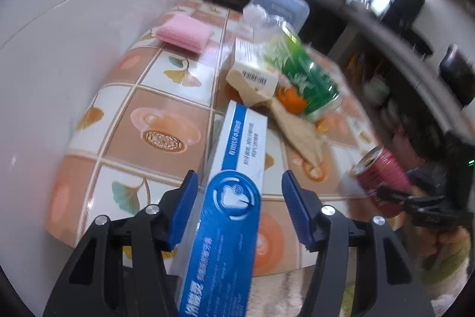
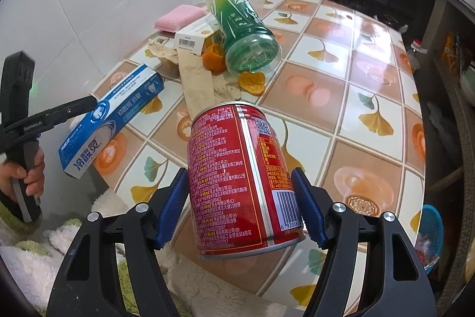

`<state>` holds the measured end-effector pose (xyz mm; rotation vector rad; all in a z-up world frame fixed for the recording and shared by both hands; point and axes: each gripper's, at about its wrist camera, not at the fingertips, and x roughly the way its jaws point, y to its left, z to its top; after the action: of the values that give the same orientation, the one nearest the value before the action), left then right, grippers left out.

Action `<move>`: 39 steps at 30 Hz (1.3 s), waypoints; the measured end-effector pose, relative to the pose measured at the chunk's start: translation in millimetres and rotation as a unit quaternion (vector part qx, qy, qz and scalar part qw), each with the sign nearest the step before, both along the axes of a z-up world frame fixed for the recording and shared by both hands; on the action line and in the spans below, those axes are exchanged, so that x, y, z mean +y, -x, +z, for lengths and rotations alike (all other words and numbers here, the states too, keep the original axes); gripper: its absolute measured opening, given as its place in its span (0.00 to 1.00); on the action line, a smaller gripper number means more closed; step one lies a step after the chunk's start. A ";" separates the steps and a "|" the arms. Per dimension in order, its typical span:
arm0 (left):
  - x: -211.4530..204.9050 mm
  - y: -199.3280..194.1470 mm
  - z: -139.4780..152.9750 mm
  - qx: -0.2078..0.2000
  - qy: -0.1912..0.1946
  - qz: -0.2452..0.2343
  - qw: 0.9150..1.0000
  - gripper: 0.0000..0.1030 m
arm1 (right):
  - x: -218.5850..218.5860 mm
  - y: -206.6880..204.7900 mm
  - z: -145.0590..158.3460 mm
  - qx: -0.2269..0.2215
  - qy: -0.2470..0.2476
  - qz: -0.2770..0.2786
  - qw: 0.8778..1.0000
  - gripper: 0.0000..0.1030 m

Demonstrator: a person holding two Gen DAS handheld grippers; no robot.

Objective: Collect trash
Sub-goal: 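Lift the red can and blue toothpaste box off the table with both grippers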

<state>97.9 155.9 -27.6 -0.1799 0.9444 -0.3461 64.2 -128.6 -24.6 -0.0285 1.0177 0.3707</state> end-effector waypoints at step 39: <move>-24.6 12.7 41.1 -0.097 0.003 -0.036 0.995 0.46 | -17.5 -1.8 -7.0 -0.002 -0.043 -0.028 0.999 0.63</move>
<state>85.2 131.3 13.5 -0.1163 0.7589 -0.4258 65.9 -146.1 -31.5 0.0756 0.9956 0.3634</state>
